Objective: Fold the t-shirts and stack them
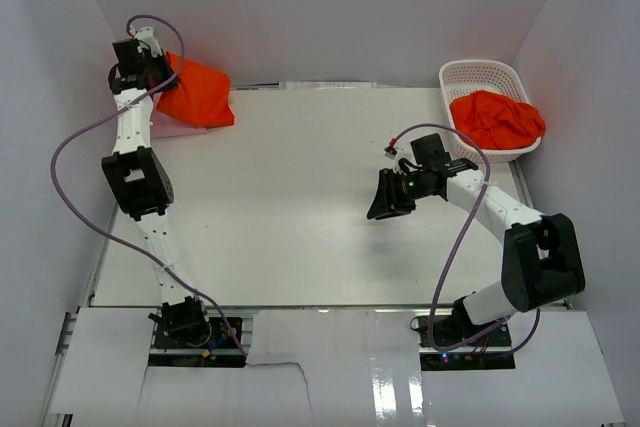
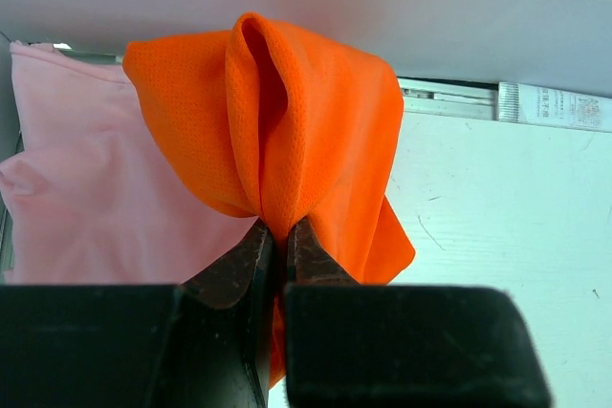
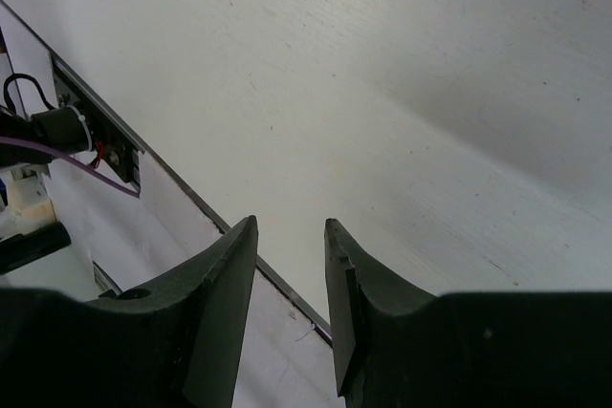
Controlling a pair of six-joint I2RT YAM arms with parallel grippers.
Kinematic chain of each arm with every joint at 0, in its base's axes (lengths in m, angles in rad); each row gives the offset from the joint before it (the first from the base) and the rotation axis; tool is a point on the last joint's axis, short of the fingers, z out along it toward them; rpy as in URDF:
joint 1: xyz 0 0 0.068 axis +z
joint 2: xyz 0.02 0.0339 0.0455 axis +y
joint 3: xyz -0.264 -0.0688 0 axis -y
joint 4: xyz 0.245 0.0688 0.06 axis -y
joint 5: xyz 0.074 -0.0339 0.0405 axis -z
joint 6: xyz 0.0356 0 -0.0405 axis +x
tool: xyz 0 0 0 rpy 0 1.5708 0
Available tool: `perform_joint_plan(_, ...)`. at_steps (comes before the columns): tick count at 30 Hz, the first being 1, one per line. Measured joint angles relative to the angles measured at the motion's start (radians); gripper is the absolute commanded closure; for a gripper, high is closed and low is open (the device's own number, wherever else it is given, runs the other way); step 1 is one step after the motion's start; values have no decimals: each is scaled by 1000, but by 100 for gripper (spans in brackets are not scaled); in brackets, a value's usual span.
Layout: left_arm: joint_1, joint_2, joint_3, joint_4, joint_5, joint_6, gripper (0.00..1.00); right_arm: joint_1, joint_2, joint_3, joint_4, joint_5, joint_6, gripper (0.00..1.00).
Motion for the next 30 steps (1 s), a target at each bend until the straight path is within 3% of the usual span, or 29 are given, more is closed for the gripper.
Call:
perform_joint_plan(23,39,-71,-43,56,12,-27,100,65,30,-2,31,1,32,60)
perform_joint_plan(30,43,-72,-145,131,2,-34,100,79,34,-2,30,4,35,60)
